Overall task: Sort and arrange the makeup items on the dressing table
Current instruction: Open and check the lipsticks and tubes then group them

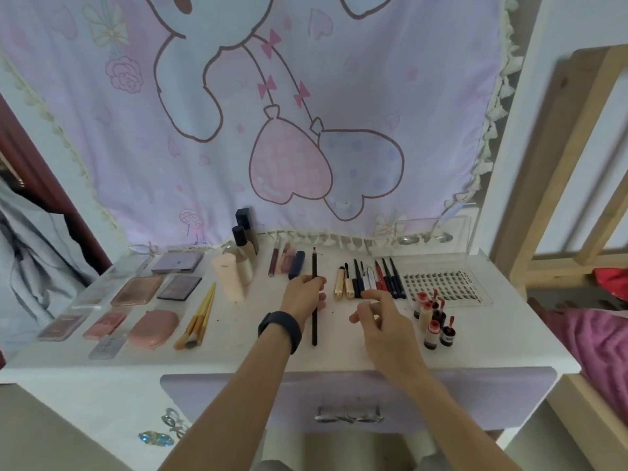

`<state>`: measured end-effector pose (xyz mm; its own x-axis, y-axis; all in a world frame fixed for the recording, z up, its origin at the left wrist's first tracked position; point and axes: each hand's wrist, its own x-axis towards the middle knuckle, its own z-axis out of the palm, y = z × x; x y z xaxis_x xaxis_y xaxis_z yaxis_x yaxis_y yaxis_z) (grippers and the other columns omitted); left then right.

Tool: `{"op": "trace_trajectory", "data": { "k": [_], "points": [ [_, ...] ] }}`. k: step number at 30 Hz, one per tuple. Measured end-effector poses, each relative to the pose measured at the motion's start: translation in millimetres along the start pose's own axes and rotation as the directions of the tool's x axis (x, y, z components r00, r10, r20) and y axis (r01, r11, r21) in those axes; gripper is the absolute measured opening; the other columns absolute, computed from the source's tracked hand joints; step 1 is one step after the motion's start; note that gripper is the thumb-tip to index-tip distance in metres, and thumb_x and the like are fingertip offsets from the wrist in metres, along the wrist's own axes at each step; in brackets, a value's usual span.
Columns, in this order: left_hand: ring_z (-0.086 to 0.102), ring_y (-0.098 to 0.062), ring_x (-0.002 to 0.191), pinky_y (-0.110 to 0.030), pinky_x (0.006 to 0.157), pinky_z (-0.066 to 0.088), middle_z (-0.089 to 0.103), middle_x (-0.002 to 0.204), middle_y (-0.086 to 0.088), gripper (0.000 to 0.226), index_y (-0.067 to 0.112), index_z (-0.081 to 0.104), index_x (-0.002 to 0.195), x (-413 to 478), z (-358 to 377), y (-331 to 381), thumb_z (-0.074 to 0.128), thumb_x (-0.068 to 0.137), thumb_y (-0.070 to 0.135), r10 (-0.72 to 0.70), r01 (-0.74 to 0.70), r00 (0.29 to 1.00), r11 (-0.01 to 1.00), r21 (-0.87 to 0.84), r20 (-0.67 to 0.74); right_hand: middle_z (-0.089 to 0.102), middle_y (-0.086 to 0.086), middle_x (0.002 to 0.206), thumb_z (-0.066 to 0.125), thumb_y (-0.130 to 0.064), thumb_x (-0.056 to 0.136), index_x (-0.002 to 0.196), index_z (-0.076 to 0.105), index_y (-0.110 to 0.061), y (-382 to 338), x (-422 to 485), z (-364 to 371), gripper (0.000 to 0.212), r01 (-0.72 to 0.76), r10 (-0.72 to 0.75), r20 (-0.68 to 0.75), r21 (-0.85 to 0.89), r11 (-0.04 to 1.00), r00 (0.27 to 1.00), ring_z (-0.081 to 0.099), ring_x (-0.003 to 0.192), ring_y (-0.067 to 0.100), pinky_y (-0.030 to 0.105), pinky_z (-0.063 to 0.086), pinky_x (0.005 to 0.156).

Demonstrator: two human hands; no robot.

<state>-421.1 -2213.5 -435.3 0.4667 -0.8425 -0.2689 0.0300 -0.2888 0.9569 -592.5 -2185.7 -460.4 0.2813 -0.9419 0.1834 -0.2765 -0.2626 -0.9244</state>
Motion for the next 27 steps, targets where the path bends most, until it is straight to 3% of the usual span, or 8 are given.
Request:
{"op": "trace_trajectory", "data": {
  "k": [6, 8, 13, 16, 22, 27],
  "points": [
    [0.069, -0.022, 0.094, -0.044, 0.097, 0.055, 0.068, 0.109, -0.011, 0.022, 0.005, 0.065, 0.116, 33, 15, 4, 0.055, 0.098, 0.014, -0.047, 0.046, 0.998, 0.999, 0.012, 0.038, 0.072, -0.012, 0.088, 0.047, -0.031, 0.105, 0.118, 0.045, -0.038, 22, 8, 3, 0.015, 0.017, -0.017, -0.007, -0.008, 1.000, 1.000, 0.059, 0.054, 0.003, 0.015, 0.043, 0.048],
    [0.070, -0.023, 0.094, -0.043, 0.094, 0.056, 0.071, 0.104, -0.011, 0.022, 0.004, 0.064, 0.116, 39, 16, 2, 0.057, 0.097, 0.014, -0.052, 0.052, 0.998, 0.999, 0.001, 0.047, 0.072, -0.014, 0.088, 0.047, -0.032, 0.105, 0.116, 0.045, -0.042, 25, 9, 3, 0.015, 0.038, -0.038, -0.032, -0.003, 0.999, 0.999, 0.059, 0.053, 0.003, 0.015, 0.043, 0.048],
    [0.071, -0.019, 0.086, -0.025, 0.064, 0.059, 0.071, 0.100, -0.011, 0.016, 0.005, 0.064, 0.111, 40, 15, 2, 0.057, 0.098, 0.013, -0.056, 0.061, 0.995, 0.996, -0.057, 0.082, 0.072, -0.013, 0.086, 0.047, -0.032, 0.105, 0.114, 0.046, -0.041, 29, 11, 6, 0.013, 0.055, -0.055, -0.051, 0.006, 0.998, 0.997, 0.056, 0.047, 0.003, 0.014, 0.040, 0.043],
    [0.071, -0.019, 0.085, -0.025, 0.064, 0.059, 0.071, 0.099, -0.011, 0.012, 0.007, 0.065, 0.106, 40, 15, 1, 0.057, 0.099, 0.013, -0.056, 0.062, 0.995, 0.995, -0.075, 0.080, 0.071, -0.013, 0.085, 0.048, -0.031, 0.105, 0.115, 0.047, -0.039, 31, 10, 7, 0.013, 0.065, -0.065, -0.056, -0.003, 0.998, 0.996, 0.057, 0.050, 0.002, 0.013, 0.040, 0.045],
    [0.072, -0.023, 0.094, -0.039, 0.085, 0.060, 0.071, 0.105, -0.012, 0.019, 0.006, 0.066, 0.113, 44, 14, -3, 0.061, 0.097, 0.015, -0.038, 0.040, 0.998, 0.999, -0.035, 0.059, 0.071, -0.013, 0.085, 0.047, -0.031, 0.105, 0.114, 0.048, -0.037, 32, 8, 7, 0.011, 0.065, -0.068, -0.056, -0.050, 0.997, 0.996, 0.058, 0.052, 0.001, 0.013, 0.042, 0.049],
    [0.064, -0.018, 0.085, -0.028, 0.066, 0.060, 0.061, 0.097, 0.000, 0.017, 0.016, 0.068, 0.109, 54, 7, 3, 0.068, 0.093, 0.023, -0.015, 0.021, 0.998, 0.996, 0.091, -0.064, 0.070, -0.015, 0.086, 0.047, -0.032, 0.105, 0.113, 0.047, -0.039, 32, 6, 7, 0.011, 0.064, -0.069, -0.055, -0.092, 0.994, 0.996, 0.060, 0.059, -0.001, 0.013, 0.043, 0.053]
  ]
}}
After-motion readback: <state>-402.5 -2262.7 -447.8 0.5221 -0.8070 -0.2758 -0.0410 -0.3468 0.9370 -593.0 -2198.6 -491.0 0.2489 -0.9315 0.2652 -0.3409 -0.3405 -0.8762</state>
